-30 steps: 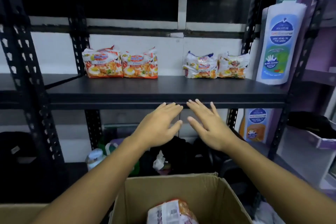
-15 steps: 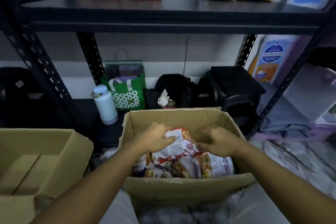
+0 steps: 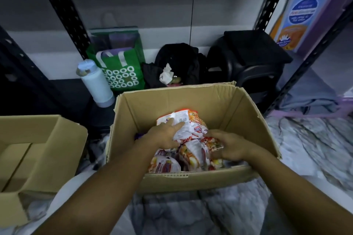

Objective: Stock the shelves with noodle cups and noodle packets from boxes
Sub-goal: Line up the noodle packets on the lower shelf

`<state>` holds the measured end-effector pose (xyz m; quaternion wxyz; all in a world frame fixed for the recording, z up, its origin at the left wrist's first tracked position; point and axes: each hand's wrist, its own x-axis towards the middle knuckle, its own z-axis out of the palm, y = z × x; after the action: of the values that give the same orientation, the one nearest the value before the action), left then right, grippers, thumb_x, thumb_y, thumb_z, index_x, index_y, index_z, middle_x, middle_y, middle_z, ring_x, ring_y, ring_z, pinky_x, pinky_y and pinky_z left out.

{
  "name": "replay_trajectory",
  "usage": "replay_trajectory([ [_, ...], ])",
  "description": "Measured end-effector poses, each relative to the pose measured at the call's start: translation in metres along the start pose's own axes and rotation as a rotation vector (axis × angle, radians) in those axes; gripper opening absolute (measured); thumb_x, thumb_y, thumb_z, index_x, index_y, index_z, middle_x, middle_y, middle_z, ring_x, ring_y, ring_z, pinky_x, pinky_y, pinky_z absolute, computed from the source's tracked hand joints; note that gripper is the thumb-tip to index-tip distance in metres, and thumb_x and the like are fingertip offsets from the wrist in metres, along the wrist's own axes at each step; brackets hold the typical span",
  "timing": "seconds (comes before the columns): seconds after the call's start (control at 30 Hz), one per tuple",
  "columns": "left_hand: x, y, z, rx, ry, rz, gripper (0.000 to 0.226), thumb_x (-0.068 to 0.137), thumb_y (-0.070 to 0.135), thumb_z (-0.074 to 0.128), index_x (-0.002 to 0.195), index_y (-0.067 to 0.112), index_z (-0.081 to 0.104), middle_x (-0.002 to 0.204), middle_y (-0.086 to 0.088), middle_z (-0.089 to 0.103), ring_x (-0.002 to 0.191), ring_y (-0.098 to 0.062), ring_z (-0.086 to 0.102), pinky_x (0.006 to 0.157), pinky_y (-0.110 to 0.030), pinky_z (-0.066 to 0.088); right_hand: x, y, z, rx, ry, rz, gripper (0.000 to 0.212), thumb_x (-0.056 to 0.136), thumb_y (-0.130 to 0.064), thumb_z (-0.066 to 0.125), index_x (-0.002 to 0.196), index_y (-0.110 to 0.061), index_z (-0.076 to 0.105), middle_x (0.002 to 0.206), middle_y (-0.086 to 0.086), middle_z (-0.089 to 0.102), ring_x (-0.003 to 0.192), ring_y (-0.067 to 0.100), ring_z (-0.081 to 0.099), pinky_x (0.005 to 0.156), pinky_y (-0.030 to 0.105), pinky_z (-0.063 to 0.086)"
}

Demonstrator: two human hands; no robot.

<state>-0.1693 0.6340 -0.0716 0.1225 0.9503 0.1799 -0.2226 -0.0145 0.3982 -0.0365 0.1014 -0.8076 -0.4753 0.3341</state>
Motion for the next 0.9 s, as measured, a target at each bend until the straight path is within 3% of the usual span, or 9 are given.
replay_trajectory([
  [0.07, 0.013, 0.001, 0.003, 0.035, 0.009, -0.015, 0.100, 0.093, 0.056, 0.064, 0.159, 0.049, -0.010, 0.172, -0.010, -0.010, 0.150, -0.043, 0.026, 0.110, -0.051, 0.044, 0.008, 0.019, 0.010, 0.036, 0.034, -0.022, 0.107, 0.050, -0.101, 0.056, 0.145, -0.052, 0.044, 0.154, -0.014, 0.042, 0.143, 0.010, 0.040, 0.119, 0.043, 0.034],
  [0.17, 0.026, 0.008, 0.006, 0.100, 0.056, -0.049, 0.112, 0.089, 0.057, 0.070, 0.158, 0.046, -0.017, 0.170, -0.015, -0.011, 0.140, -0.045, 0.039, 0.102, -0.047, 0.049, 0.011, 0.023, 0.012, 0.011, 0.047, -0.021, 0.087, 0.047, -0.107, 0.047, 0.127, -0.072, 0.041, 0.150, -0.028, 0.042, 0.140, 0.006, 0.043, 0.115, 0.055, 0.034],
  [0.27, 0.036, 0.015, 0.010, 0.192, 0.103, -0.066, 0.115, 0.087, 0.059, 0.071, 0.161, 0.038, -0.015, 0.169, -0.022, -0.004, 0.132, -0.046, 0.047, 0.100, -0.046, 0.050, 0.014, 0.020, 0.010, 0.005, 0.056, -0.014, 0.085, 0.057, -0.096, 0.054, 0.133, -0.060, 0.044, 0.145, -0.030, 0.048, 0.134, 0.008, 0.049, 0.113, 0.059, 0.035],
  [0.37, 0.038, 0.015, 0.004, 0.174, 0.093, -0.017, 0.099, 0.098, 0.034, 0.067, 0.163, 0.032, -0.007, 0.166, -0.023, 0.008, 0.122, -0.042, 0.056, 0.088, -0.042, 0.050, 0.021, 0.026, 0.012, 0.040, 0.056, -0.002, 0.101, 0.048, -0.106, 0.046, 0.136, -0.057, 0.045, 0.142, -0.029, 0.052, 0.131, 0.009, 0.053, 0.112, 0.060, 0.035],
  [0.43, 0.032, 0.010, -0.003, 0.146, 0.134, 0.031, 0.093, 0.096, 0.011, 0.060, 0.164, 0.032, 0.001, 0.162, -0.019, 0.023, 0.118, -0.039, 0.059, 0.076, -0.038, 0.048, 0.023, 0.027, 0.011, 0.066, 0.053, -0.003, 0.105, 0.043, -0.108, 0.045, 0.134, -0.057, 0.047, 0.138, -0.028, 0.056, 0.128, 0.009, 0.055, 0.111, 0.058, 0.037],
  [0.57, 0.019, -0.008, -0.015, 0.062, 0.264, 0.062, 0.080, 0.086, -0.002, 0.052, 0.155, 0.034, 0.036, 0.127, -0.011, 0.062, 0.106, -0.034, 0.062, 0.082, -0.043, 0.054, 0.021, 0.020, 0.004, 0.114, 0.036, 0.000, 0.078, 0.052, -0.086, 0.062, 0.123, -0.052, 0.058, 0.119, -0.024, 0.068, 0.115, 0.010, 0.063, 0.105, 0.048, 0.046],
  [0.73, 0.006, -0.036, -0.039, -0.193, 0.318, -0.019, 0.035, 0.091, 0.001, 0.055, 0.100, 0.032, 0.068, 0.096, 0.006, 0.073, 0.091, -0.018, 0.067, 0.080, -0.042, 0.058, 0.015, 0.013, 0.000, 0.104, 0.022, 0.007, 0.067, 0.054, -0.082, 0.062, 0.115, -0.054, 0.061, 0.111, -0.025, 0.069, 0.107, 0.009, 0.065, 0.100, 0.044, 0.051],
  [0.83, -0.003, -0.044, -0.045, -0.241, 0.414, -0.141, 0.036, 0.097, 0.004, 0.054, 0.121, 0.026, 0.071, 0.112, 0.002, 0.074, 0.106, -0.021, 0.066, 0.090, -0.036, 0.054, 0.013, 0.010, -0.002, 0.060, 0.021, 0.007, 0.067, 0.055, -0.081, 0.058, 0.116, -0.052, 0.059, 0.109, -0.024, 0.068, 0.104, 0.009, 0.064, 0.097, 0.044, 0.052],
  [0.9, -0.006, -0.038, -0.038, -0.338, 0.423, -0.172, 0.036, 0.103, 0.021, 0.056, 0.138, 0.023, 0.062, 0.132, -0.003, 0.068, 0.123, -0.024, 0.061, 0.101, -0.033, 0.049, 0.012, 0.008, -0.003, 0.022, 0.029, 0.020, 0.065, 0.058, -0.079, 0.058, 0.116, -0.051, 0.058, 0.109, -0.023, 0.067, 0.103, 0.009, 0.063, 0.096, 0.044, 0.052],
])
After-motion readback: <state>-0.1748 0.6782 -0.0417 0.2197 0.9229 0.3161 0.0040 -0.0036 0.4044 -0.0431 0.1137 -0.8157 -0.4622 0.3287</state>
